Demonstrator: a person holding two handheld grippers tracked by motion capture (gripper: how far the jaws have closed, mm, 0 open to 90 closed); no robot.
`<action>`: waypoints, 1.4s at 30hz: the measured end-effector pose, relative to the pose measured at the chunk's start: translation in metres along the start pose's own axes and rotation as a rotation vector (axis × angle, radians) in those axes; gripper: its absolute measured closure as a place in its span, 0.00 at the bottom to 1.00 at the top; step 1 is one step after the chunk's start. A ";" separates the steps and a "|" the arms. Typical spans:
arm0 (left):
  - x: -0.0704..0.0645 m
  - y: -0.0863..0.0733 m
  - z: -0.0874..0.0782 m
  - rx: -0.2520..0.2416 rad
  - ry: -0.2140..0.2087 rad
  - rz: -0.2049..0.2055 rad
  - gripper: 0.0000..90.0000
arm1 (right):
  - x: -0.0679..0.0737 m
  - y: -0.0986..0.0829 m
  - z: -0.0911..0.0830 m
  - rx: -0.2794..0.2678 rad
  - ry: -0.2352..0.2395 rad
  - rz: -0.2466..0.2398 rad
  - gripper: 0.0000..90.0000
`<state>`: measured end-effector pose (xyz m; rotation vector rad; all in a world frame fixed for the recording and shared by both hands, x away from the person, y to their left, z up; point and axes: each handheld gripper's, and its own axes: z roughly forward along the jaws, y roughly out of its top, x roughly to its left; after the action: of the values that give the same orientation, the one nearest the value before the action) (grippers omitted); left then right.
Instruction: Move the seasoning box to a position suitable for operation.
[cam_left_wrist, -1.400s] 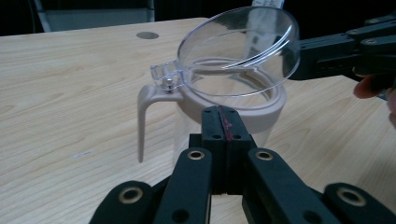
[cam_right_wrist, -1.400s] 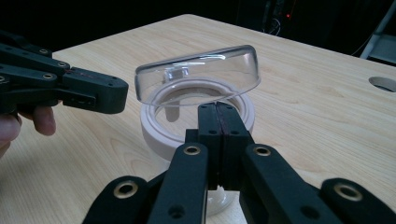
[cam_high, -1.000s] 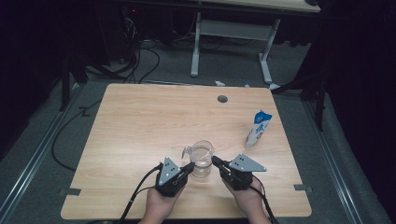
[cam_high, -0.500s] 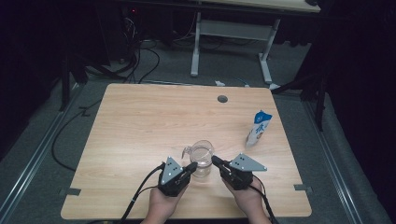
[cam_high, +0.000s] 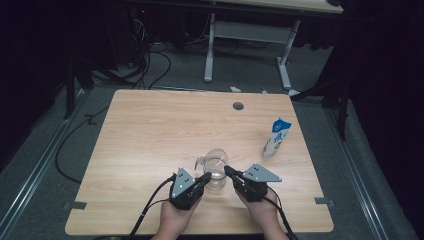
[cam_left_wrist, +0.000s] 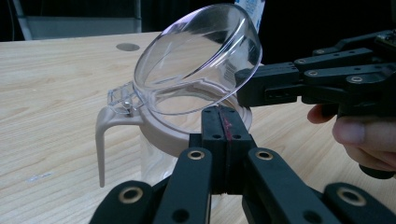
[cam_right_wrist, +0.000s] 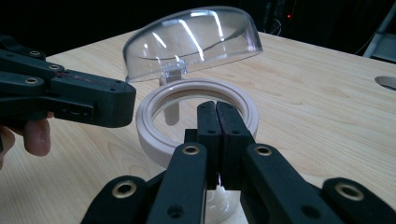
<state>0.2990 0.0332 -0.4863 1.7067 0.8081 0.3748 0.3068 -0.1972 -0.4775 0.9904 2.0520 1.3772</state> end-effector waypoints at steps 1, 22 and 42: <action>0.000 0.000 0.000 -0.004 0.002 -0.003 1.00 | 0.000 0.000 0.000 0.003 0.000 0.000 1.00; 0.013 0.007 -0.007 -0.057 0.035 -0.046 1.00 | 0.001 -0.001 0.000 -0.007 -0.002 -0.011 1.00; 0.025 0.005 -0.012 -0.070 0.075 -0.074 1.00 | 0.001 -0.001 0.000 -0.008 0.003 -0.010 1.00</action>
<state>0.3111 0.0583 -0.4820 1.6006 0.8999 0.4137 0.3056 -0.1965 -0.4788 0.9743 2.0497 1.3817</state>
